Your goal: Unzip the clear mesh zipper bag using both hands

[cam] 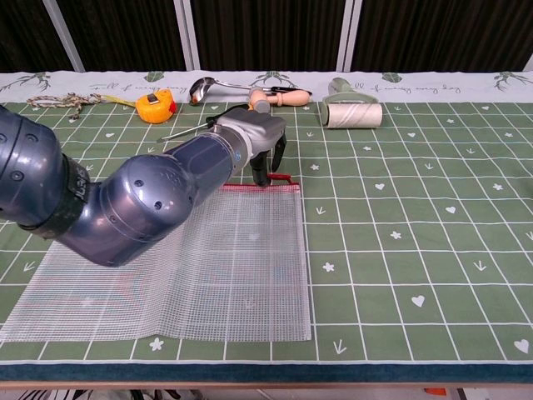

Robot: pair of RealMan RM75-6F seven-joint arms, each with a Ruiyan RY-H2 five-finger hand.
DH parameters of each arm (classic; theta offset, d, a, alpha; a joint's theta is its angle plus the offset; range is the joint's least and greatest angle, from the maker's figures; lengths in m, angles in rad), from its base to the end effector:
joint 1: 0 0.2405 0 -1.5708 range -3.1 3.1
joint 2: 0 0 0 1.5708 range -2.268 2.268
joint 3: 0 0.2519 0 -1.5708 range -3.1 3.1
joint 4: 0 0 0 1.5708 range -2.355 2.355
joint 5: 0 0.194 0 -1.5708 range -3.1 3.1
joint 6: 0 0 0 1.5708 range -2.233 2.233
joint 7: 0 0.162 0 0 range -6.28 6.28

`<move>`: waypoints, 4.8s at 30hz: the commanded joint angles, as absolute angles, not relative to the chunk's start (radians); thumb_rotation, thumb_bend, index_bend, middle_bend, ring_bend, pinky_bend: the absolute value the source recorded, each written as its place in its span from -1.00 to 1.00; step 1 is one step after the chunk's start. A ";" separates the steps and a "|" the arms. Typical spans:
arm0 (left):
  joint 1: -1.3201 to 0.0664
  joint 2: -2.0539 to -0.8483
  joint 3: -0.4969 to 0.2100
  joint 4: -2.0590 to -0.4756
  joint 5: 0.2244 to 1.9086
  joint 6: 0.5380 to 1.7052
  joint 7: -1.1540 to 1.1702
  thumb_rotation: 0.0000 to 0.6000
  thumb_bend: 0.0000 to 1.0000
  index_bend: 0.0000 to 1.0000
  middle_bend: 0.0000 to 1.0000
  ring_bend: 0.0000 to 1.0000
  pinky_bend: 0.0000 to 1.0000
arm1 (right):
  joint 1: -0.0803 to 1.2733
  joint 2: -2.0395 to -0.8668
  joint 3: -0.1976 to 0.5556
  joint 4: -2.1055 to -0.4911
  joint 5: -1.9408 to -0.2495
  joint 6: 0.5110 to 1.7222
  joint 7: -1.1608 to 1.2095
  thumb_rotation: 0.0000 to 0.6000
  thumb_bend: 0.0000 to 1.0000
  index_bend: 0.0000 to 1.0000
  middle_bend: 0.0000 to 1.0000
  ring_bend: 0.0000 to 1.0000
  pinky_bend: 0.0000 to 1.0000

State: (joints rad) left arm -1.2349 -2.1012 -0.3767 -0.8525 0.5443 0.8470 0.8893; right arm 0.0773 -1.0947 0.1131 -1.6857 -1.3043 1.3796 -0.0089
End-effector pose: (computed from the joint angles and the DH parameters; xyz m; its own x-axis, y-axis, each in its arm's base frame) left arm -0.0193 0.4094 -0.1340 0.6534 0.2489 0.7149 0.7511 -0.3307 -0.5713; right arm -0.3191 -0.2035 0.1772 0.3198 -0.0504 0.9462 -0.9295 0.1773 0.3236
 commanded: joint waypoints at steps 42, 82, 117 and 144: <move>-1.238 -1.964 -0.440 -1.064 0.603 0.912 0.886 1.00 -0.08 0.19 -0.71 -1.00 -1.00 | 0.079 -1.065 0.109 -1.741 -1.272 1.350 -0.005 1.00 -0.62 -1.00 -1.00 -1.00 -0.58; -1.308 -1.740 -0.484 -1.439 0.511 1.033 0.872 1.00 -0.08 0.19 -0.70 -1.00 -1.00 | 0.693 -1.235 0.457 -1.973 -0.163 1.083 -0.057 1.00 -0.33 -0.40 -0.82 -0.88 -0.47; -1.372 -1.672 -0.441 -1.477 0.461 1.045 0.819 1.00 -0.08 0.20 -0.70 -1.00 -1.00 | 0.915 -1.500 0.587 -1.847 0.023 1.171 -0.141 1.00 -0.24 -0.17 -0.77 -0.88 -0.47; -1.386 -1.655 -0.416 -1.485 0.458 1.049 0.791 1.00 -0.08 0.21 -0.71 -1.00 -1.00 | 0.949 -1.553 0.641 -1.782 0.071 1.178 -0.189 1.00 -0.15 0.05 -0.73 -0.88 -0.47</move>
